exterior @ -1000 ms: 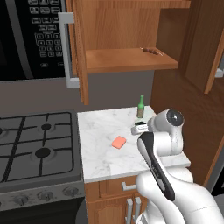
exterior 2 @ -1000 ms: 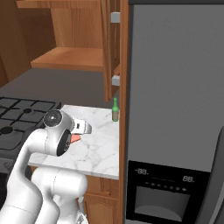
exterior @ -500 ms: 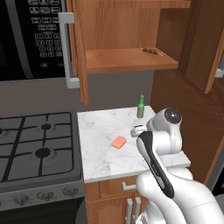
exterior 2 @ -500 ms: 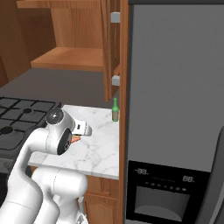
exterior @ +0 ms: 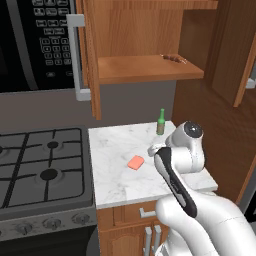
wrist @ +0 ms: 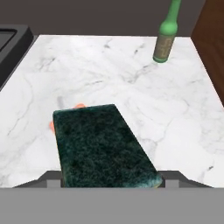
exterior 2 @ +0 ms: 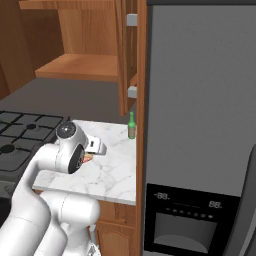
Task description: Pick the bar soap and sponge from the cabinet and place them on the counter.
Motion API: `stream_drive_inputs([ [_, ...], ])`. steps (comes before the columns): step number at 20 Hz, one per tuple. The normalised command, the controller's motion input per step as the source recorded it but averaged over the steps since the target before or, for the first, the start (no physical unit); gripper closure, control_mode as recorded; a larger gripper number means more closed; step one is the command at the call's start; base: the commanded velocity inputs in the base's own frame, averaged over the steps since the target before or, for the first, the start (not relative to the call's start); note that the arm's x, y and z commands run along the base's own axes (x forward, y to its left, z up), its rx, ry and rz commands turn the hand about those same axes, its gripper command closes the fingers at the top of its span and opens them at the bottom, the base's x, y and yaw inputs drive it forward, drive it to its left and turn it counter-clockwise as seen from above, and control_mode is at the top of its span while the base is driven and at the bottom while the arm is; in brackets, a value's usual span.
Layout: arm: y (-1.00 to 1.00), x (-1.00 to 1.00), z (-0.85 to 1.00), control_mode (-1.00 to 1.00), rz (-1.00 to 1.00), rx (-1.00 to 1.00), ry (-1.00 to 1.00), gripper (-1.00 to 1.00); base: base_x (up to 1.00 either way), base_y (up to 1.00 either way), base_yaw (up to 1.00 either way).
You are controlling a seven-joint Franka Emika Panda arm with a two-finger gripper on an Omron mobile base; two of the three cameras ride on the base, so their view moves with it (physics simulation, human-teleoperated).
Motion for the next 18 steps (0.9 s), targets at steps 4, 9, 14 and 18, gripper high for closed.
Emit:
stream_drive_inputs([
  [4,0.00,0.23,-0.48,-1.00,0.00,0.00,-0.06,1.00,0.00,0.00,0.00],
  [9,0.01,0.28,-0.48,-1.00,0.01,0.00,-0.07,1.00,0.00,0.00,0.00],
  [14,0.00,0.12,-0.48,-1.00,0.01,0.00,-0.02,1.00,0.00,0.00,0.00],
  [18,0.00,0.13,-0.58,-1.00,0.00,0.00,0.00,1.00,0.00,0.00,0.00],
])
